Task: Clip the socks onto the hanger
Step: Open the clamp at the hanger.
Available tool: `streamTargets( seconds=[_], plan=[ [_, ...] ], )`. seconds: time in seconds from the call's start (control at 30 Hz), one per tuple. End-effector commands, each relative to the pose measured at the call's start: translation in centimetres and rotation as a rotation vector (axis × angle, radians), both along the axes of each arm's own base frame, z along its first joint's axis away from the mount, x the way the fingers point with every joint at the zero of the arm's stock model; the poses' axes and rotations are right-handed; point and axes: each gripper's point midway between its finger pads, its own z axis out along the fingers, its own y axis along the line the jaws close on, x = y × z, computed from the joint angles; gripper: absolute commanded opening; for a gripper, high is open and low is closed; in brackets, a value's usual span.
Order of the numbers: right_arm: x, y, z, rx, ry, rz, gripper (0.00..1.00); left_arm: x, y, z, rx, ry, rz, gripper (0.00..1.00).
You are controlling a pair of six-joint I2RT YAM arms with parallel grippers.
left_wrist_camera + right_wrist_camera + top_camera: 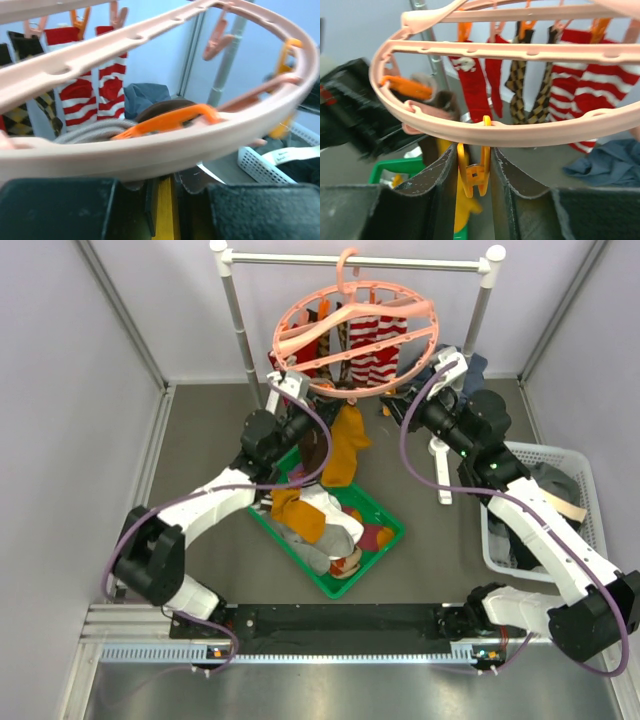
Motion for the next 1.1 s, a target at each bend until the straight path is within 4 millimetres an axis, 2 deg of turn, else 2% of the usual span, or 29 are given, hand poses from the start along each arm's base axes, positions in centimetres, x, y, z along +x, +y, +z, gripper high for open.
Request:
streamTargets(
  seconds=[0.0, 0.03, 0.07, 0.1, 0.13, 0.17, 0.2, 0.23, 0.33, 0.37, 0.43, 0.47, 0.5, 0.53, 0.57, 0.6, 0.67, 0.8, 0.97, 1.0, 1.03, 1.07],
  plan=[
    [-1.5, 0.5, 3.1, 0.102, 0.003, 0.057, 0.01, 2.4, 0.0, 3.7, -0.027, -0.112, -0.087, 0.19],
    [-1.6, 0.7, 3.0, 0.105, 0.006, 0.066, 0.0, 3.6, 0.1, 2.9, -0.015, -0.097, -0.084, 0.21],
    [-1.8, 0.8, 3.2, 0.113, 0.01, 0.075, 0.0, 4.0, 0.1, 2.9, -0.006, -0.104, -0.087, 0.22],
    [-1.9, 1.0, 3.2, 0.115, 0.012, 0.081, 0.0, 4.2, -0.2, 3.9, -0.001, -0.127, -0.108, 0.24],
    [-2.0, 1.2, 3.3, 0.118, 0.012, 0.089, 0.0, 5.0, -0.2, 3.4, 0.013, -0.127, -0.105, 0.27],
    [-2.1, 1.3, 3.4, 0.12, 0.014, 0.091, 0.0, 5.2, -0.4, 4.5, 0.012, -0.151, -0.111, 0.31],
    [-2.1, 1.4, 3.4, 0.124, 0.015, 0.092, 0.0, 5.5, -0.7, 4.0, 0.025, -0.143, -0.132, 0.35],
    [-2.1, 1.5, 3.2, 0.122, 0.02, 0.094, 0.0, 5.5, -1.0, 3.9, 0.031, -0.13, -0.15, 0.43],
    [-1.8, 1.6, 2.7, 0.123, 0.032, 0.084, 0.0, 4.5, -1.3, 3.7, 0.015, -0.104, -0.201, 0.56],
    [-1.7, 1.5, 2.5, 0.128, 0.037, 0.078, 0.0, 4.2, -1.3, 2.4, 0.016, -0.072, -0.205, 0.66],
    [-1.5, 1.6, 2.0, 0.133, 0.042, 0.076, 0.0, 3.1, -0.5, 2.7, -0.015, -0.048, -0.195, 0.77],
    [-1.4, 1.7, 2.0, 0.139, 0.043, 0.075, 0.0, 2.7, -0.1, 1.2, -0.014, -0.009, -0.184, 0.82],
    [-1.2, 1.7, 1.8, 0.138, 0.046, 0.073, 0.0, 1.8, 0.5, 2.2, -0.03, -0.019, -0.177, 0.85],
    [-1.2, 1.9, 1.7, 0.138, 0.049, 0.076, 0.0, 1.3, 0.8, 2.1, -0.043, 0.006, -0.172, 0.87],
    [-1.0, 1.9, 1.6, 0.136, 0.05, 0.073, 0.0, 0.9, 1.2, 0.9, -0.038, 0.052, -0.157, 0.88],
    [-0.9, 1.9, 1.5, 0.137, 0.051, 0.073, 0.0, 0.0, 1.8, 1.9, -0.046, 0.044, -0.149, 0.91],
    [-0.7, 2.0, 1.5, 0.14, 0.05, 0.07, 0.0, -0.6, 2.5, 1.1, -0.038, 0.088, -0.119, 0.95],
    [-0.3, 2.2, 1.0, 0.141, 0.06, 0.07, 0.0, -2.8, 4.3, 0.6, -0.019, 0.162, -0.069, 0.99],
    [-0.4, 2.3, 1.0, 0.136, 0.058, 0.074, 0.0, -4.9, 6.7, -1.0, -0.02, 0.289, 0.024, 0.99],
    [-0.3, 2.3, 0.9, 0.133, 0.059, 0.072, 0.0, -5.1, 7.7, -0.6, -0.04, 0.298, 0.078, 0.98],
    [-0.2, 2.3, 0.7, 0.13, 0.062, 0.07, 0.0, -5.4, 8.4, -2.2, -0.026, 0.378, 0.117, 0.97],
    [-0.3, 2.4, 0.8, 0.133, 0.06, 0.071, 0.0, -5.4, 9.1, -2.9, -0.03, 0.418, 0.159, 0.95]
  ],
)
